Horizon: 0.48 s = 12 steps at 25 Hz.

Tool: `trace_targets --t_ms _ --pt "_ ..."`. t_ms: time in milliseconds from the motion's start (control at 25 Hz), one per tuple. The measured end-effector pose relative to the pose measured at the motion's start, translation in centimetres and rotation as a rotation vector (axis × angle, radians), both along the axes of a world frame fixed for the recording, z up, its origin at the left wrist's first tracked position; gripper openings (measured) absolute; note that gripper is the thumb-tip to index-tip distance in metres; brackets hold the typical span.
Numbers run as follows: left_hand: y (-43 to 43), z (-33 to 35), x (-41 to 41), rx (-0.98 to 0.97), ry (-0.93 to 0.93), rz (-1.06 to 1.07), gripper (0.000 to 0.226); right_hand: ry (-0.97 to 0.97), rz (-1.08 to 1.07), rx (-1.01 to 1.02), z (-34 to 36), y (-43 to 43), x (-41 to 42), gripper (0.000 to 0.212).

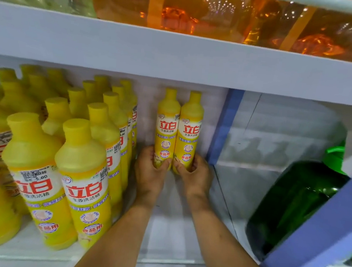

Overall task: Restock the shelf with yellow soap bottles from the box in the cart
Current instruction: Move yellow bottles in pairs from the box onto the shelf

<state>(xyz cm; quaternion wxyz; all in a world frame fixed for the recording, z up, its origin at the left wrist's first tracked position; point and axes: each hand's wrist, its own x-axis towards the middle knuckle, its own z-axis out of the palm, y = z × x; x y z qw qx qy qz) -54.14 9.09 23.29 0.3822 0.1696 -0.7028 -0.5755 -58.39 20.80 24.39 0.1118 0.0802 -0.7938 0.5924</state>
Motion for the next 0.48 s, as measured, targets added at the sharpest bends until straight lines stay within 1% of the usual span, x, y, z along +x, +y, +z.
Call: trace_targets --t_ms 160,480 --pt "0.10 -0.12 0.42 -0.012 0.004 0.009 0.046 -0.003 0.009 0.006 -0.18 0.05 -0.21 0.052" --pt "0.05 -0.57 0.31 -0.010 -0.005 0.014 0.048 0.027 0.005 0.023 0.38 0.28 0.27 0.049"
